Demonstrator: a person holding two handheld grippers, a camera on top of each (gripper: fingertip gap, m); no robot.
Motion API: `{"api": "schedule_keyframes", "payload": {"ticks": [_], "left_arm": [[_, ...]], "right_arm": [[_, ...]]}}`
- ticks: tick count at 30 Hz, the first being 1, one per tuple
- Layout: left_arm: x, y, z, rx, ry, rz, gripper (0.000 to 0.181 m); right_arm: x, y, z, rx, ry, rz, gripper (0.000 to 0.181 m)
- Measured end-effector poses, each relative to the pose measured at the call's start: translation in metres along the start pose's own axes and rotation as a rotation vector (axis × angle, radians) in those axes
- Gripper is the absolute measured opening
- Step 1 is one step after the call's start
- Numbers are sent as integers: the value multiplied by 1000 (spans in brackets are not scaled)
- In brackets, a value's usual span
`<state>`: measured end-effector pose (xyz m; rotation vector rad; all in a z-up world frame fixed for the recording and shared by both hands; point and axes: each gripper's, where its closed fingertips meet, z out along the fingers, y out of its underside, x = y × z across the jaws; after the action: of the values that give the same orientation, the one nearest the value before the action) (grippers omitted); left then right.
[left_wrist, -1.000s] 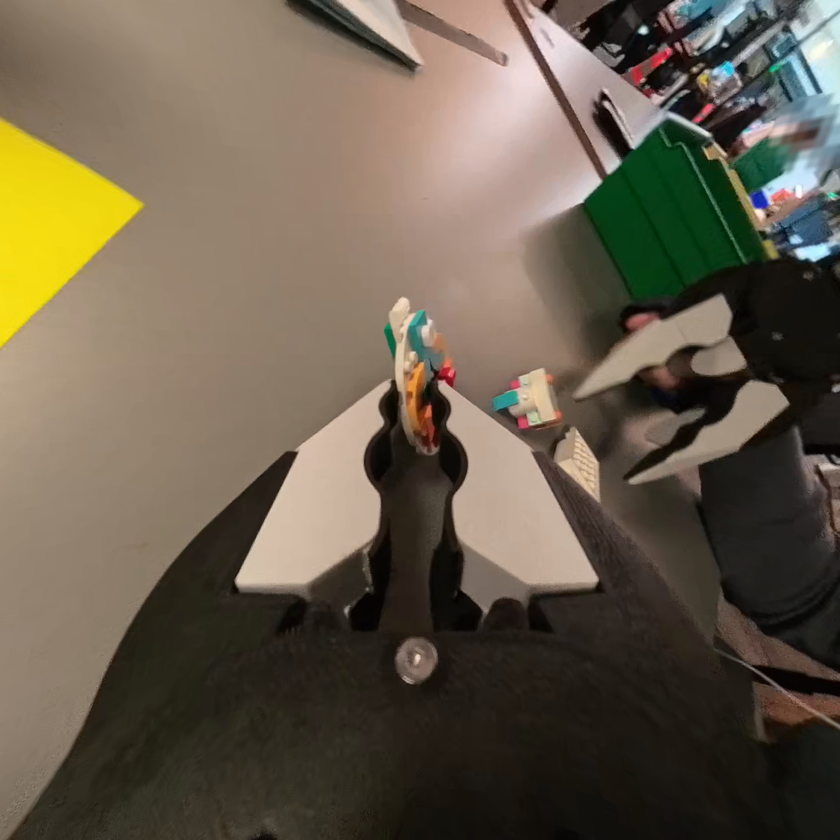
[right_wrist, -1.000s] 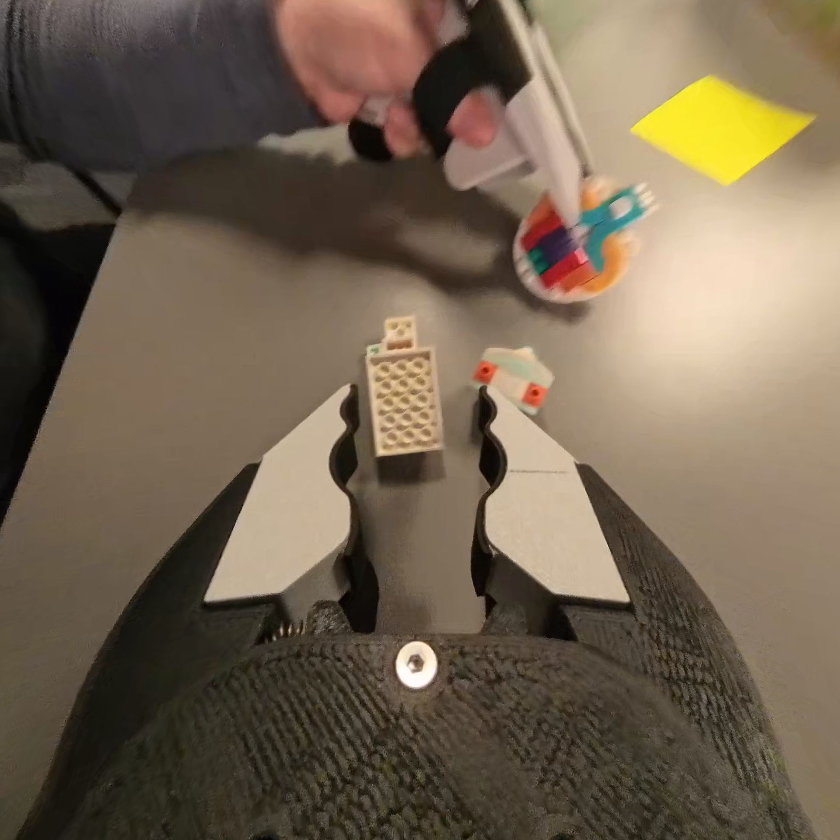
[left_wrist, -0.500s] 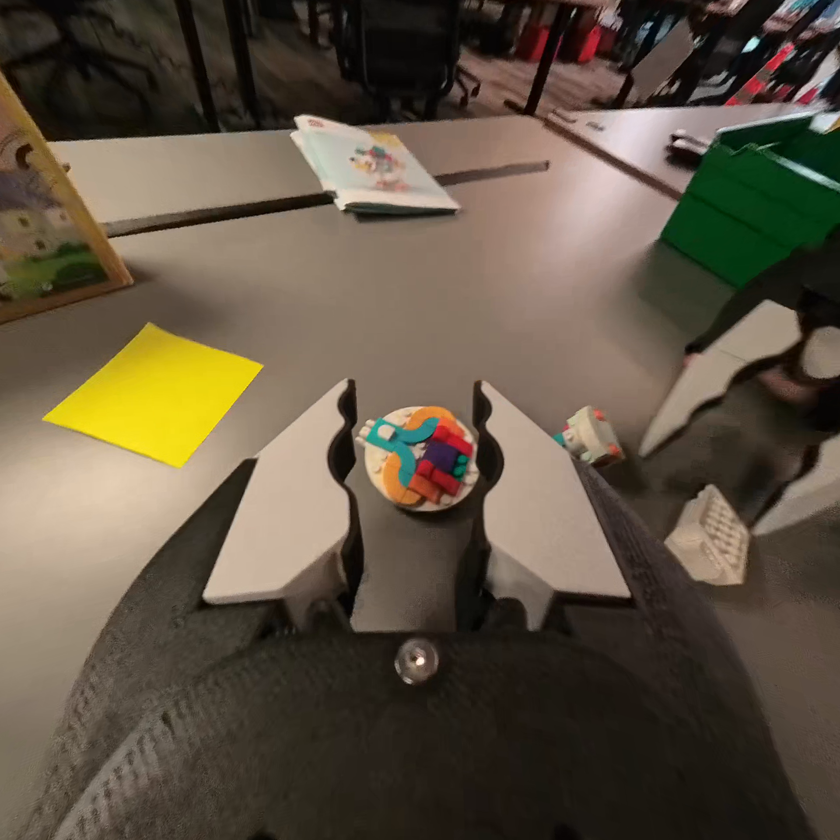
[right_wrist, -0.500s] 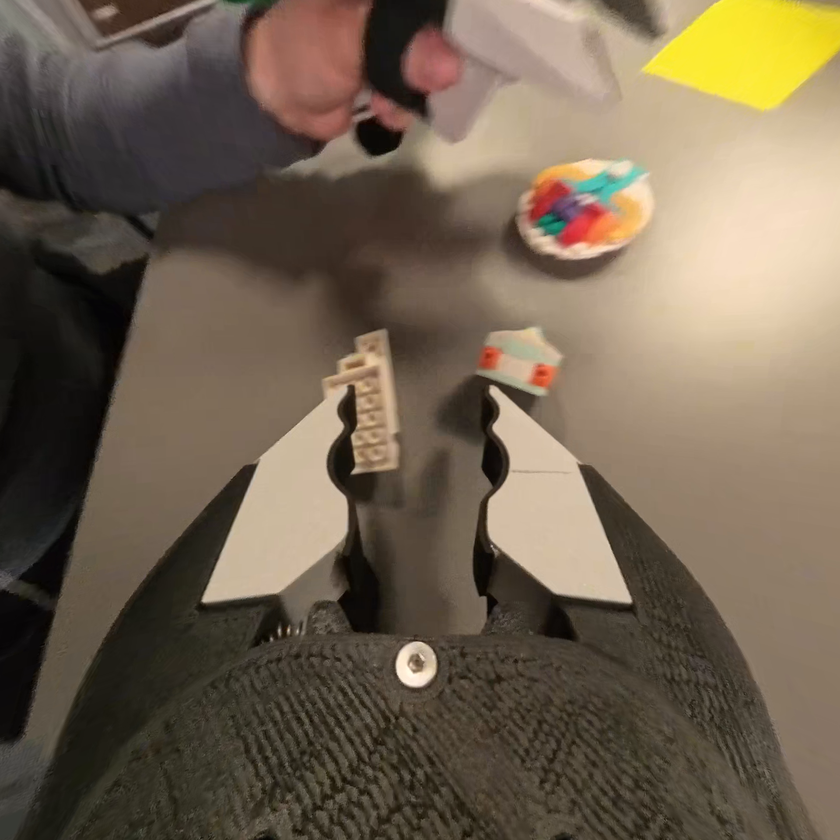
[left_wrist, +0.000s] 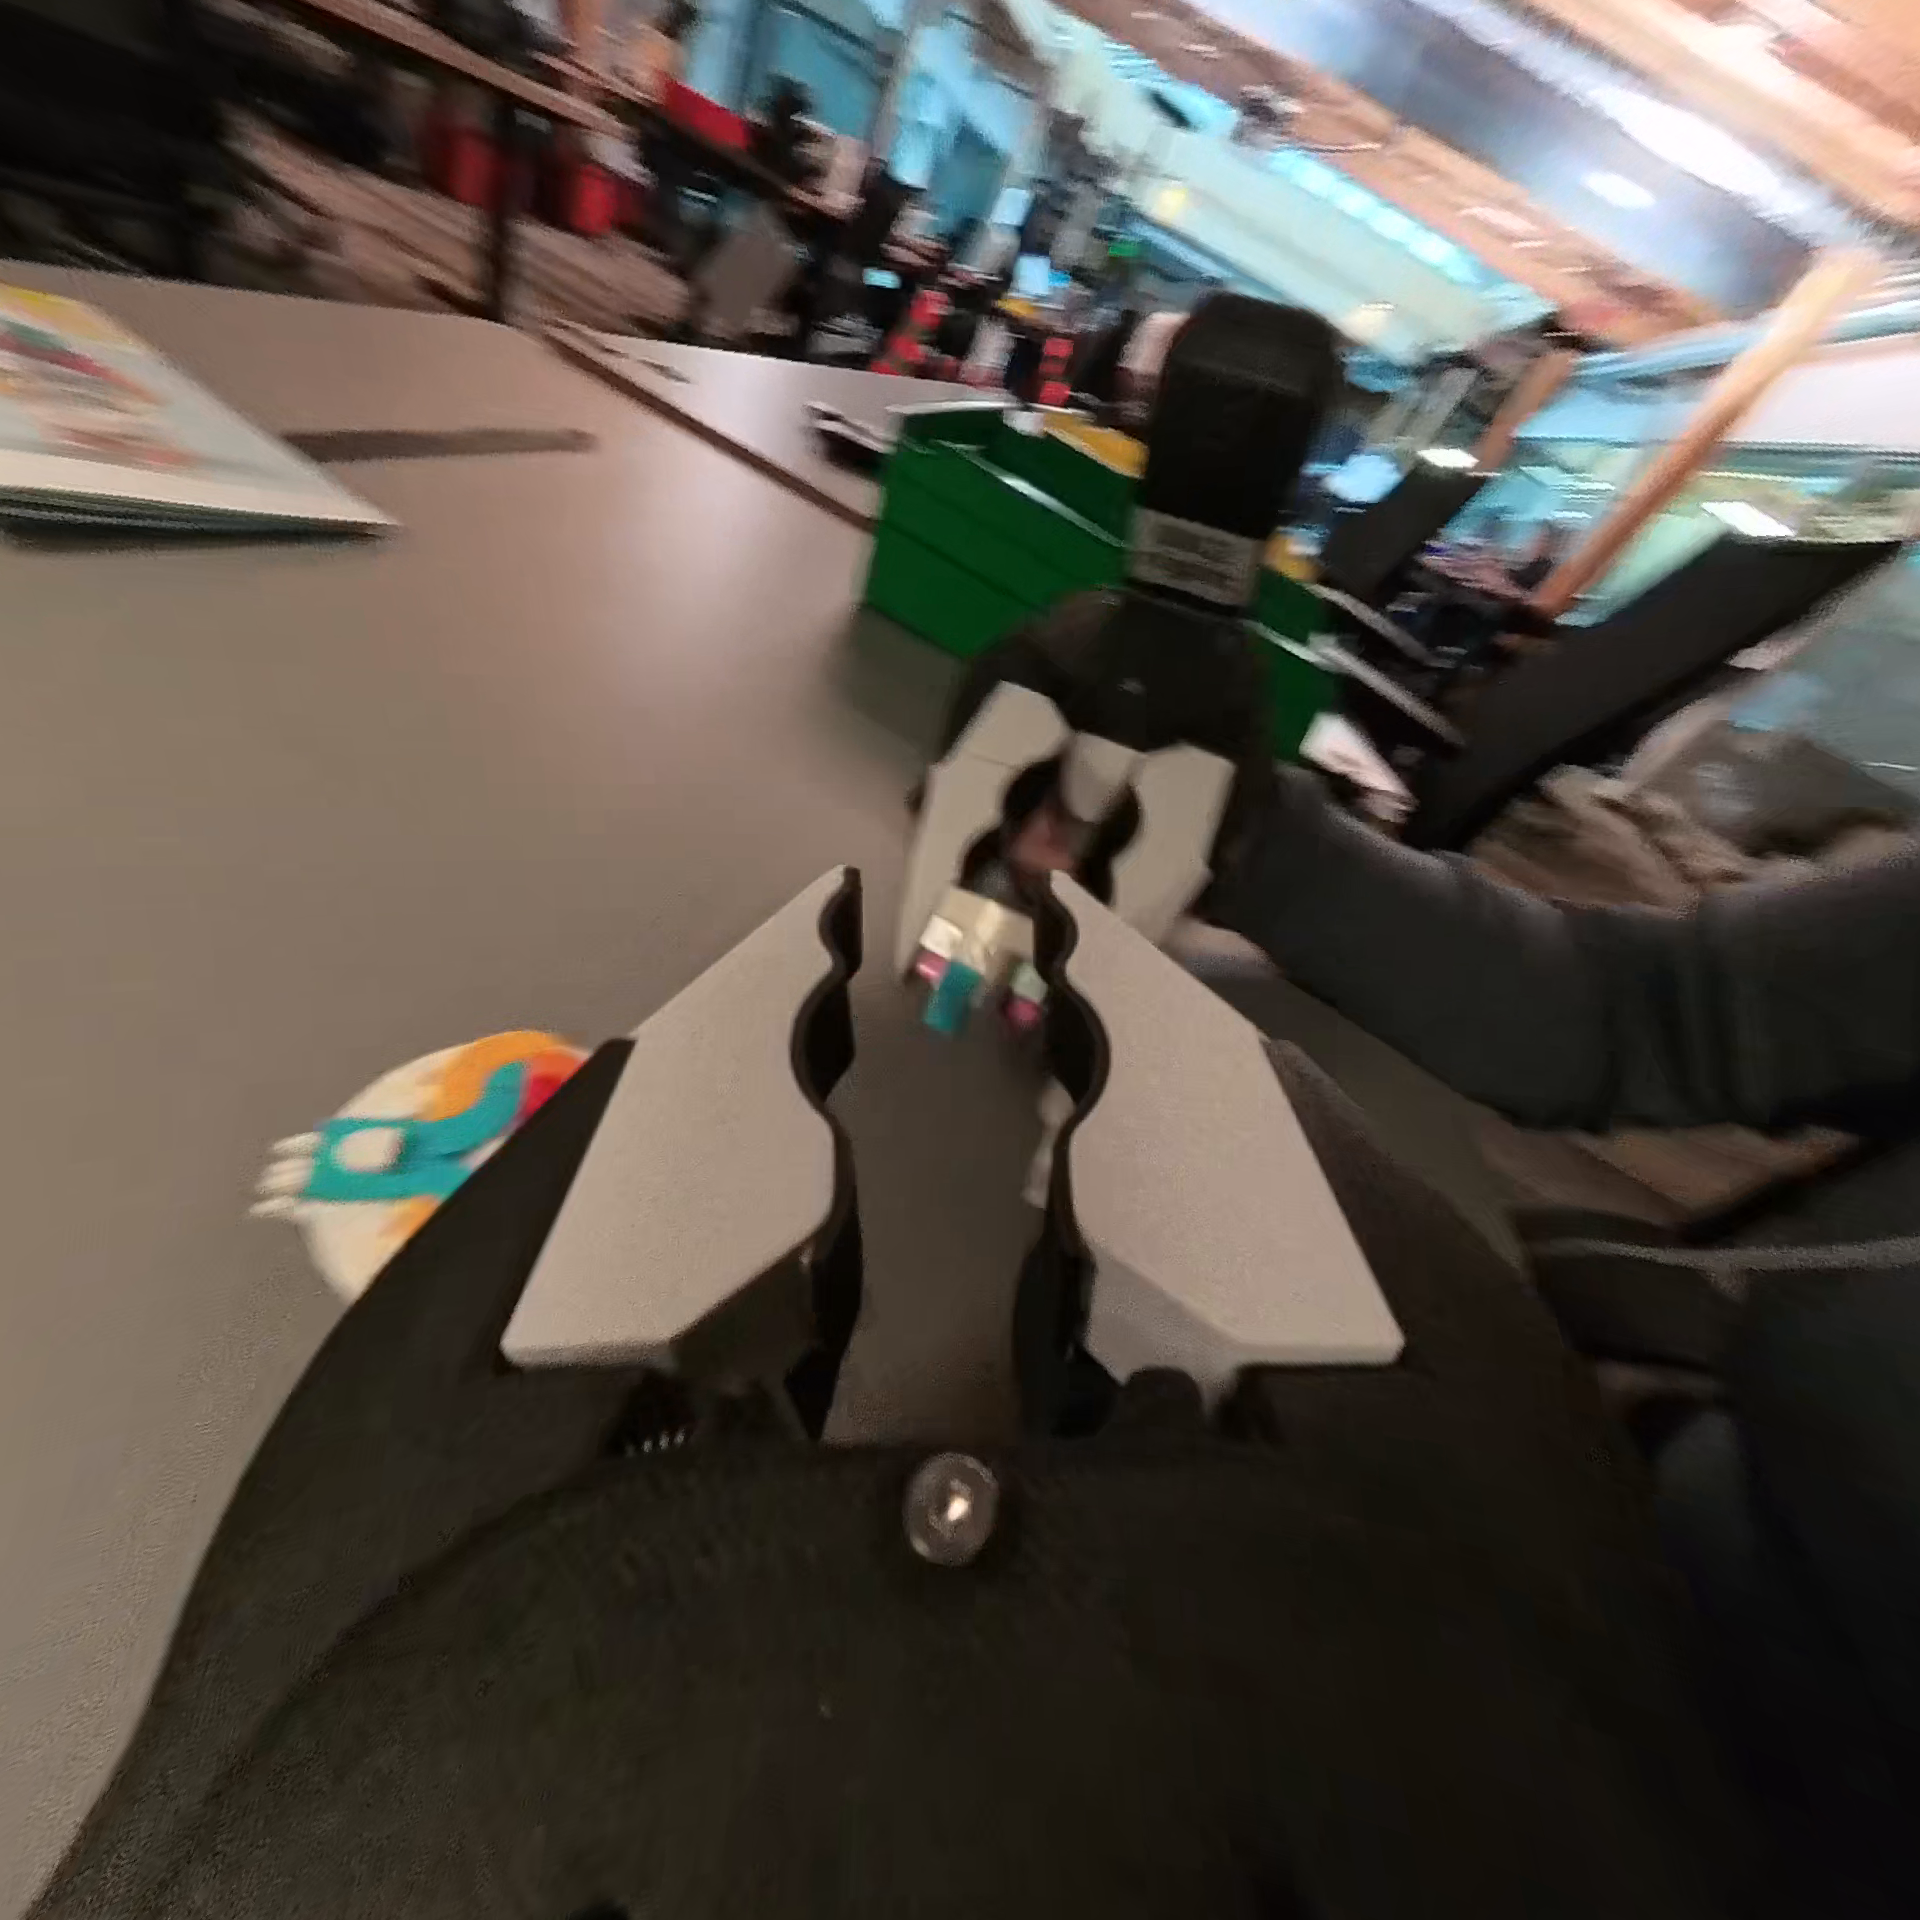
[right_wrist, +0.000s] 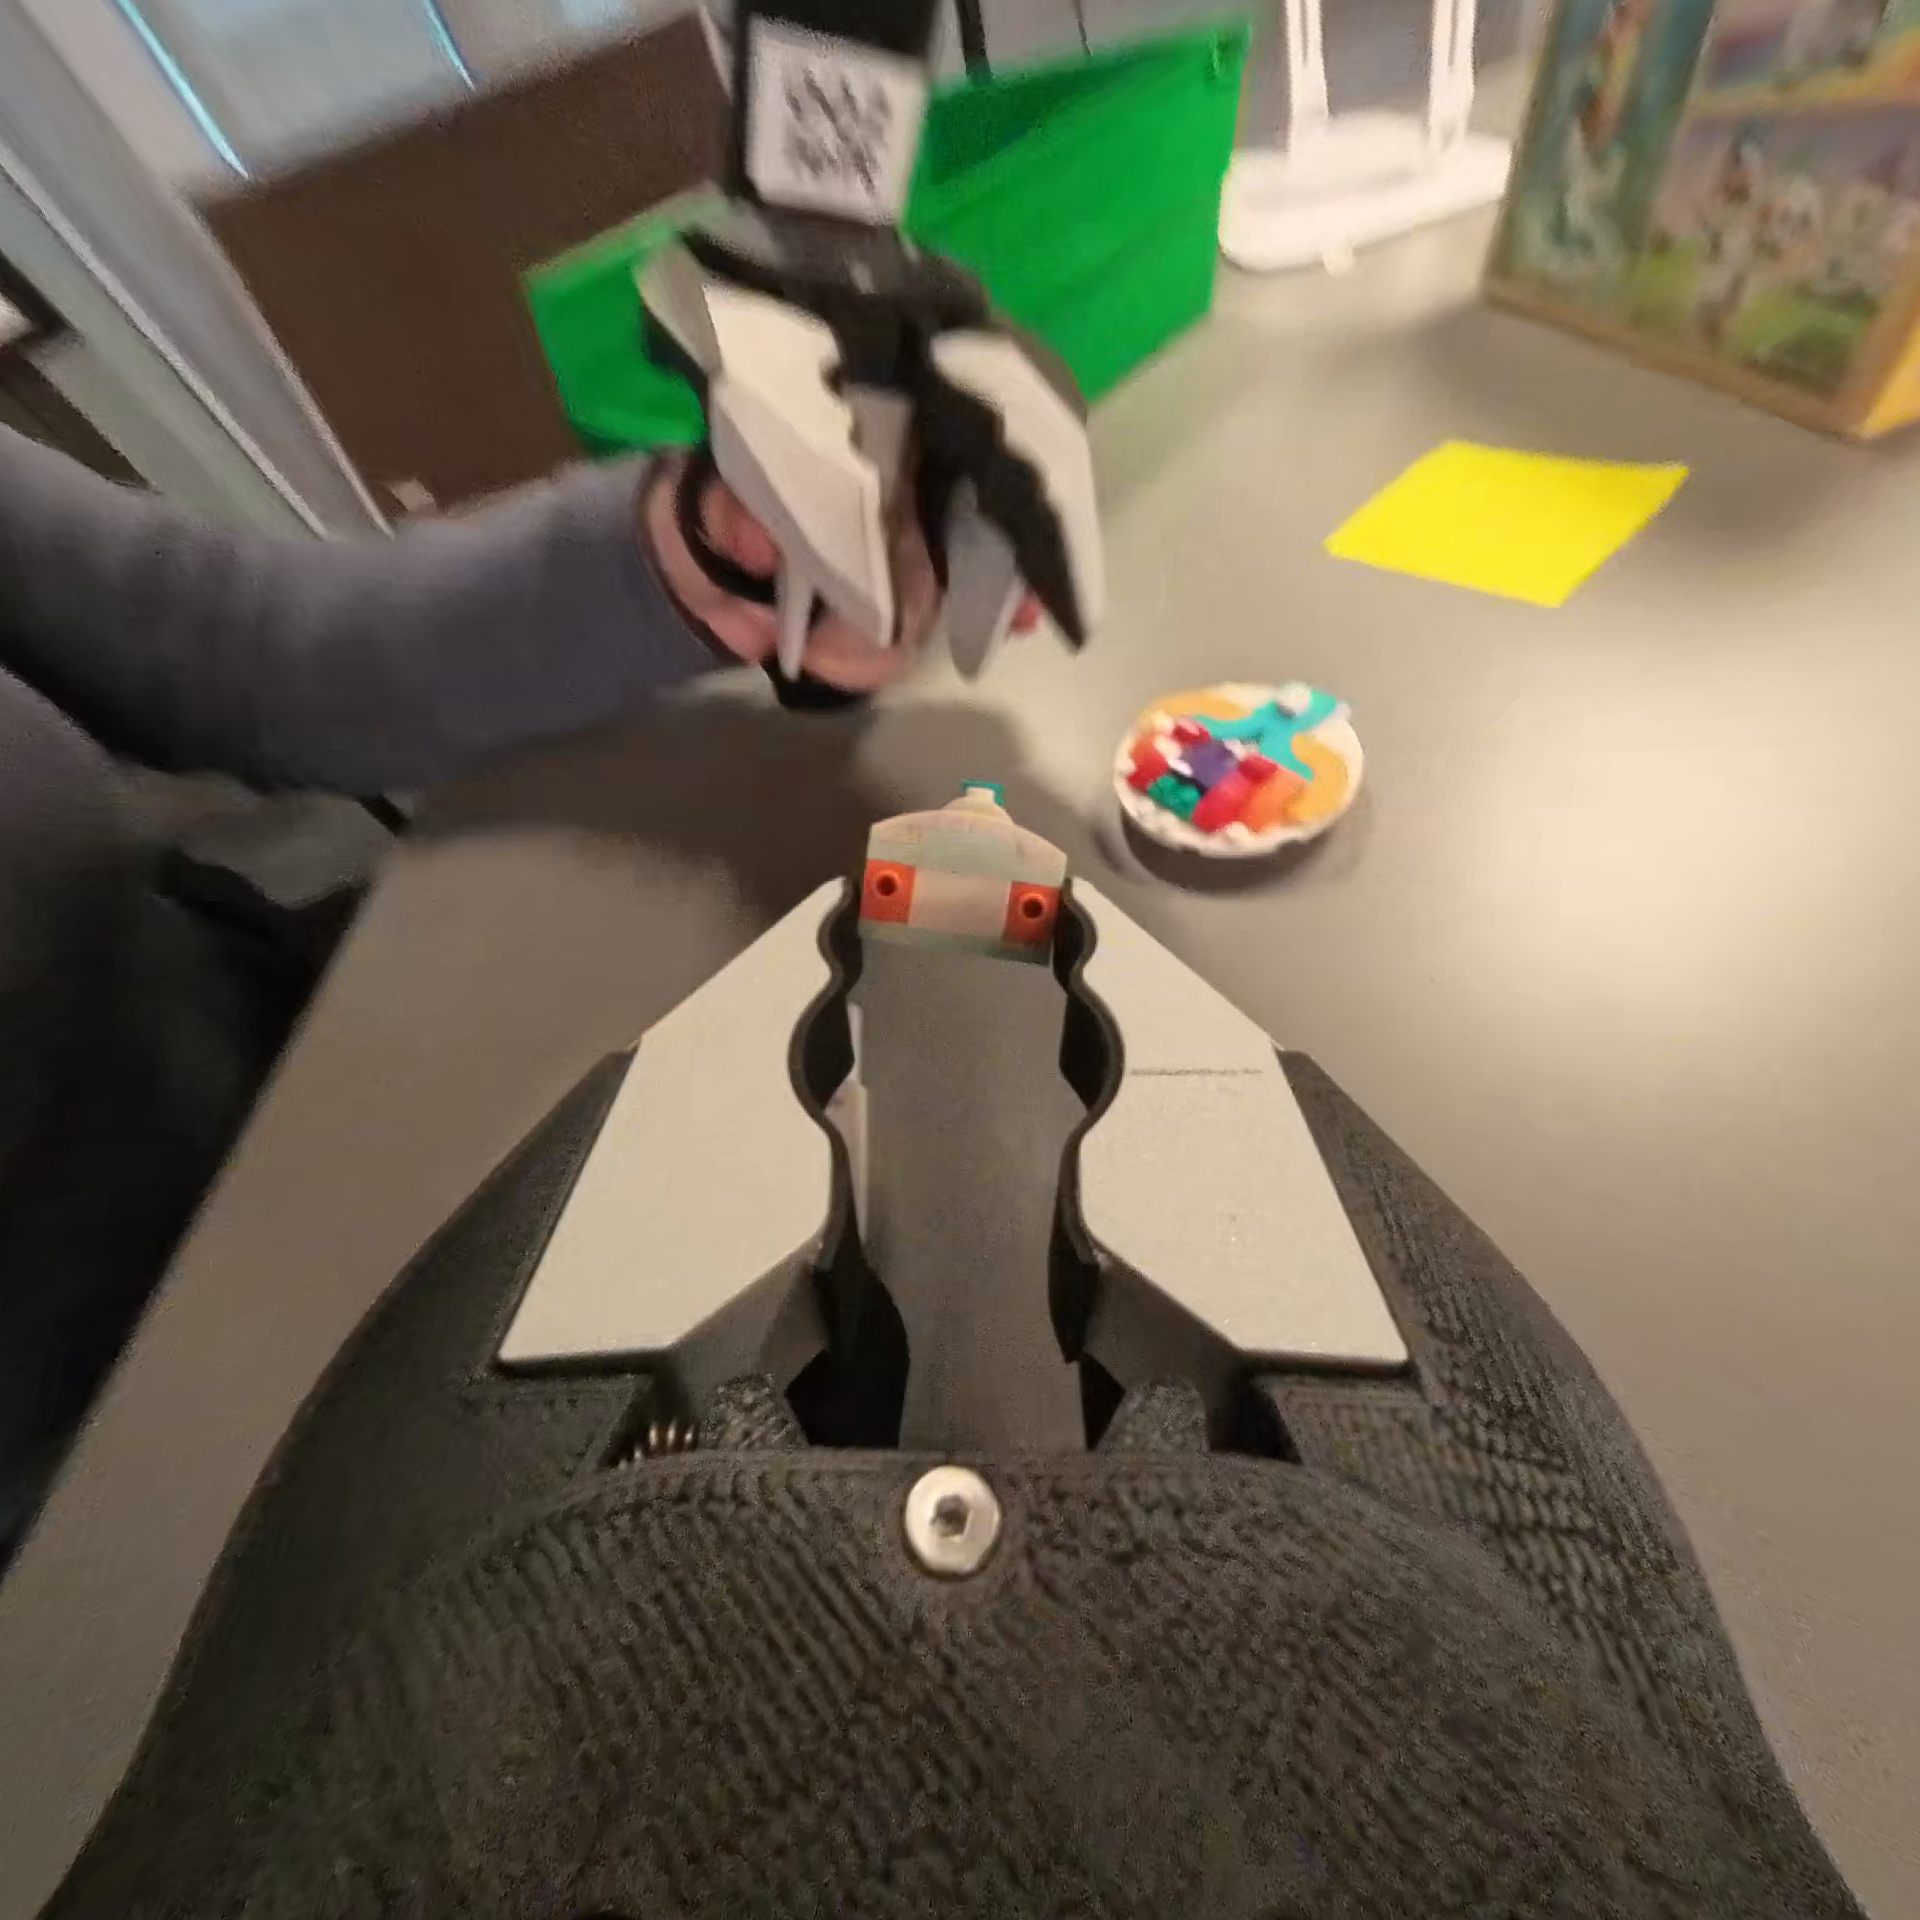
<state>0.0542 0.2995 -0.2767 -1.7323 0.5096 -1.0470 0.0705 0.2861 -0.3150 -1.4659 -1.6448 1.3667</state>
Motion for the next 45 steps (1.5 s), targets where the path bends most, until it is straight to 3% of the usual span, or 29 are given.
{"api": "schedule_keyframes", "payload": {"ticks": [4,6,11,13,17,19,23,24,27,29,32,35,40,45], "left_arm": [[22,3,1,2,177,-23,25],[33,2,2,11,207,61,24],[36,4,6,-15,-62,612,20],[36,3,10,-20,-145,747,14],[32,5,12,-33,-202,842,10],[28,6,12,-45,-232,854,21],[25,9,15,-65,-278,929,10],[21,7,14,-69,-303,924,7],[-1,1,11,-100,-445,849,3],[-16,3,11,-150,-534,814,3],[-29,6,11,-205,-624,813,3],[-31,8,13,-223,-645,820,3],[-29,9,13,-242,-640,862,3],[-34,2,-4,-248,-655,815,3]], "right_arm": [[-15,-15,-11,111,-140,64,35],[-19,-22,-13,152,-190,117,35],[-17,-32,-20,236,-271,263,35],[-19,-33,-20,243,-293,286,35],[-19,-31,-20,236,-307,308,35],[-19,-31,-20,236,-315,320,35],[-20,-31,-18,231,-319,334,35],[-15,-32,-17,240,-287,339,35],[13,-33,-9,217,-12,283,65],[28,-30,-8,138,221,156,57],[32,-25,-4,6,402,47,48],[38,-18,-2,-56,507,6,41],[41,-17,-3,-63,529,-60,31],[54,-11,-16,-231,679,-448,31]]}}
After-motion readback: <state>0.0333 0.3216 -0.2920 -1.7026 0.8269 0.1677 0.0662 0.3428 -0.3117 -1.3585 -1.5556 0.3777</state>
